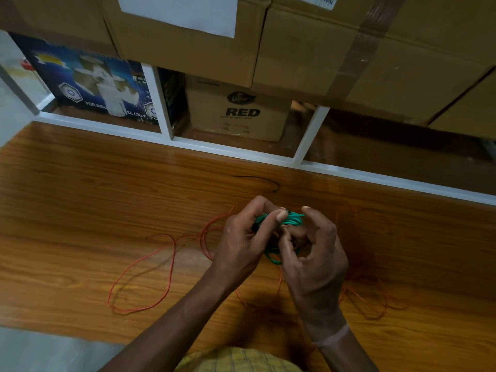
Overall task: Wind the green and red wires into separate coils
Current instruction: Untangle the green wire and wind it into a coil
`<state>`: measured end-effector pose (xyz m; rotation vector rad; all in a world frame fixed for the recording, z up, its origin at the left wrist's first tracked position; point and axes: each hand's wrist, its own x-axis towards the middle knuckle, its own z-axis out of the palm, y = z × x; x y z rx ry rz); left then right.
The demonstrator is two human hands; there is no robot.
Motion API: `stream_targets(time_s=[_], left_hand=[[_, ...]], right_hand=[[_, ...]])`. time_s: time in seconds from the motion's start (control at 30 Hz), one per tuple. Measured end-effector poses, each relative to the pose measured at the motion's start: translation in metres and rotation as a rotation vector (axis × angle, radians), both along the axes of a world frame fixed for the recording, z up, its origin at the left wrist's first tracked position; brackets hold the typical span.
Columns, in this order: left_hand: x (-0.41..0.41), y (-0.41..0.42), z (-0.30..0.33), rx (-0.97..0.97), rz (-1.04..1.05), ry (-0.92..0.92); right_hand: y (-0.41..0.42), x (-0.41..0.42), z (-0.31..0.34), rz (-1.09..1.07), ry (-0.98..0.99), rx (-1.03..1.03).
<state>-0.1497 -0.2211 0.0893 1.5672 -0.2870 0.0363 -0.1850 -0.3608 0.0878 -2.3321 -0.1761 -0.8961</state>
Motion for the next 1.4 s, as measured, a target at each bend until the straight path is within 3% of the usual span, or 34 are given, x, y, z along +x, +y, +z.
stream_targets(time_s=[0.17,0.4,0.77,1.1,1.4], left_hand=[[0.0,-0.006,0.0,-0.031,0.08,0.012],[0.005,-0.007,0.003,-0.095,0.134,0.151],[0.004,-0.005,0.012,-0.066,0.083,0.126],[-0.007,-0.004,0.027,-0.102,0.135,0.04],[-0.005,-0.004,0.033,-0.151,0.153,0.05]], right_hand=[[0.001,0.002,0.004,0.015,-0.015,0.009],[0.003,0.003,0.016,-0.026,0.096,0.203],[0.004,0.004,0.038,-0.048,0.147,0.731],[0.002,-0.004,0.048,-0.004,0.142,0.698],[-0.004,-0.007,0.066,0.059,0.241,0.526]])
